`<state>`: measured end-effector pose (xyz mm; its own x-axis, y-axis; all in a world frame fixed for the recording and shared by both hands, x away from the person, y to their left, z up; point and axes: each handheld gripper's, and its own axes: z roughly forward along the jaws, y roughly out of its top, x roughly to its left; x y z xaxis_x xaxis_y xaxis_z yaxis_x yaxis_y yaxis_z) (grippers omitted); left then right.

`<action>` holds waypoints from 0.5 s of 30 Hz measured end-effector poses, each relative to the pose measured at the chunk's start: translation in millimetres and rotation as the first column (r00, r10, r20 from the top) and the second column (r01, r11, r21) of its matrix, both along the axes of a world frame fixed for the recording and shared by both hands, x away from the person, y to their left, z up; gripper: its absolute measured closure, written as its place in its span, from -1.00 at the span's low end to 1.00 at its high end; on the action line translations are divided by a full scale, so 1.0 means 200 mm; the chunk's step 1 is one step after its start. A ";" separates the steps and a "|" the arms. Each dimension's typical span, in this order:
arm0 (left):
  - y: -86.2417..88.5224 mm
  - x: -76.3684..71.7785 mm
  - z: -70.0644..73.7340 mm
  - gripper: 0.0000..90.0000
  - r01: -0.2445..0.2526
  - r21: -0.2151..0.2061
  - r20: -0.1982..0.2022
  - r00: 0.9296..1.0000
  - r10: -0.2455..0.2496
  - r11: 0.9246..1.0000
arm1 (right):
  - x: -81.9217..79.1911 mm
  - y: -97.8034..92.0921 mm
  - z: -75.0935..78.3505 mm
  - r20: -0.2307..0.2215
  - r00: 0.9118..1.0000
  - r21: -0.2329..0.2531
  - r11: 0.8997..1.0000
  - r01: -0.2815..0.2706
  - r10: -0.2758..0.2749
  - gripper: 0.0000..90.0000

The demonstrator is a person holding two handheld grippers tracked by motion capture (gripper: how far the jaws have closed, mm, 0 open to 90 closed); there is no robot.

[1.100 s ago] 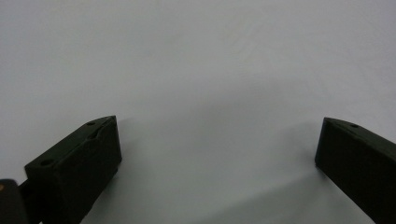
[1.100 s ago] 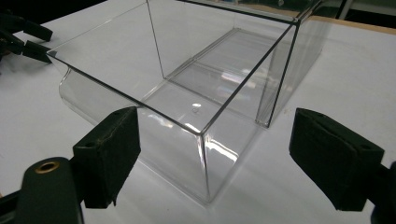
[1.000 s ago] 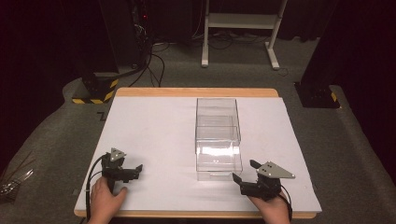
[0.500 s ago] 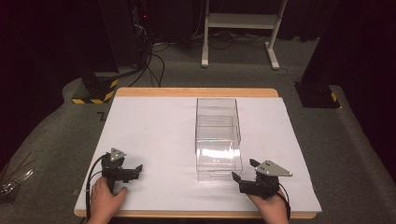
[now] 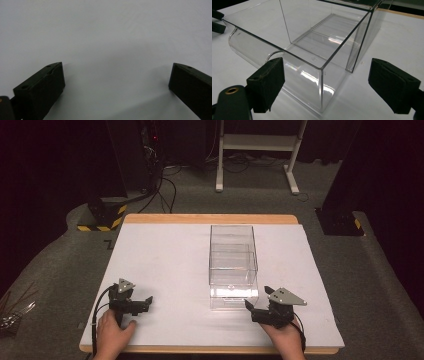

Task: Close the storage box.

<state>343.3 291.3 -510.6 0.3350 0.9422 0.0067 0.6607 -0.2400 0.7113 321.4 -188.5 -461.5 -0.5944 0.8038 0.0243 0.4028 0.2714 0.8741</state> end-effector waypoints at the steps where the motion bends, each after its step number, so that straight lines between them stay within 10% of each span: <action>1: 0.00 0.00 0.00 -0.99 0.000 0.000 0.000 1.000 0.000 1.000 | 0.00 0.00 0.00 0.000 1.000 0.000 1.000 0.001 -0.001 -0.69; 15: 0.00 0.00 0.00 -0.99 0.000 0.003 -0.001 1.000 0.000 1.000 | 0.07 0.02 -0.01 -0.018 1.000 -0.002 1.000 0.013 -0.013 -0.71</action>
<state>343.0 291.2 -510.4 0.3350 0.9422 0.0089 0.6616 -0.2419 0.7098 334.7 -184.8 -463.6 -0.5832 0.8117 0.0330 0.4217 0.2677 0.8663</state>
